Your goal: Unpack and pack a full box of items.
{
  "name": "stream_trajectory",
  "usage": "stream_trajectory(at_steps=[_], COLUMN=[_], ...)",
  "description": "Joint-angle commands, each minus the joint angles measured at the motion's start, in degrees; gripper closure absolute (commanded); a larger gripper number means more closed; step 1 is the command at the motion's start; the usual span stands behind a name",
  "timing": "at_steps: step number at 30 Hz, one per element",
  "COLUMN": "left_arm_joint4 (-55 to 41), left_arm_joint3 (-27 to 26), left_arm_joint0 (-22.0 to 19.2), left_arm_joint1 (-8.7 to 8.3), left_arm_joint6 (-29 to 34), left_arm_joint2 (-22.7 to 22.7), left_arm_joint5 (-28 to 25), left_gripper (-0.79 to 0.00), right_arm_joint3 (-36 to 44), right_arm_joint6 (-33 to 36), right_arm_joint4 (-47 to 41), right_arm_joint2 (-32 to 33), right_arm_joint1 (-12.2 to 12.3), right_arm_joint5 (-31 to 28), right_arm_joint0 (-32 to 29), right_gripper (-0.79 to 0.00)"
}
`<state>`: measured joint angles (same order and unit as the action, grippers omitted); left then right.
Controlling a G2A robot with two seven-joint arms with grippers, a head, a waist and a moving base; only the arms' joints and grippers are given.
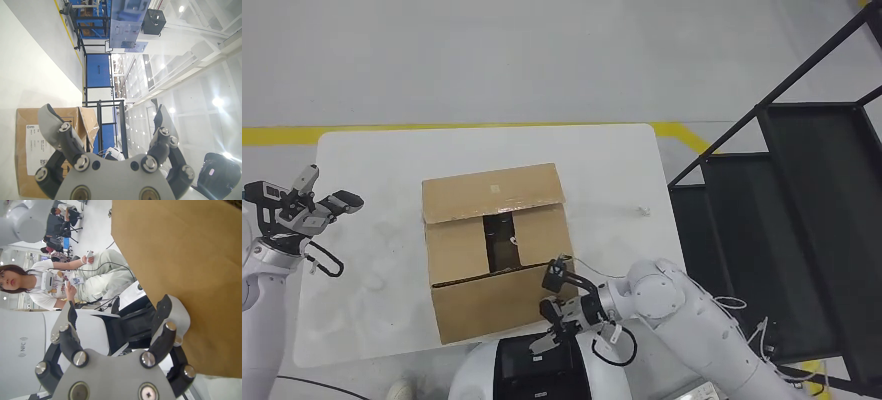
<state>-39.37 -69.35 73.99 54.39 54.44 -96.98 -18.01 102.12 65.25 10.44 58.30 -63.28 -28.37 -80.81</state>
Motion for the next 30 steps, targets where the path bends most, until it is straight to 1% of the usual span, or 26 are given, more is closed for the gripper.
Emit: stream_trajectory(at_steps=[1,5,9,13,19,27,28,30], left_arm_joint4=[0.00,0.00,0.00,0.00,0.00,0.00,0.33,0.44], left_arm_joint3=[0.00,0.00,0.00,0.00,0.00,0.00,-0.93,-3.20], left_arm_joint0=[0.00,0.00,0.00,0.00,0.00,0.00,0.33,1.66], left_arm_joint1=[0.00,0.00,0.00,0.00,0.00,0.00,0.04,-0.01], left_arm_joint6=[0.00,0.00,0.00,0.00,0.00,0.00,-0.36,0.96], left_arm_joint2=[0.00,0.00,0.00,0.00,0.00,0.00,0.13,-0.04], left_arm_joint5=[0.00,0.00,0.00,0.00,0.00,0.00,-0.04,0.11], left_gripper=[-0.785,-0.785,-0.785,-0.785,-0.785,-0.785,-0.785,-0.785], right_arm_joint3=[1.23,2.98,2.67,2.01,1.42,1.16,0.83,0.13], right_arm_joint6=[0.35,2.05,4.75,7.30,9.67,9.05,8.74,8.13], right_arm_joint4=[-3.49,-11.06,-18.36,-23.27,-25.58,-26.01,-26.53,-27.99], right_arm_joint2=[1.33,4.07,6.36,7.44,6.99,5.36,5.39,5.56], right_arm_joint1=[0.40,1.22,1.95,2.46,2.86,3.27,3.30,3.35], right_arm_joint5=[-0.42,-0.69,-1.17,-1.27,-0.99,-1.61,-1.92,-2.39], right_arm_joint0=[-0.73,-1.89,-2.20,-1.98,-1.02,0.48,0.61,0.79], right_gripper=[-0.785,-0.785,-0.785,-0.785,-0.785,-0.785,-0.785,-0.785])
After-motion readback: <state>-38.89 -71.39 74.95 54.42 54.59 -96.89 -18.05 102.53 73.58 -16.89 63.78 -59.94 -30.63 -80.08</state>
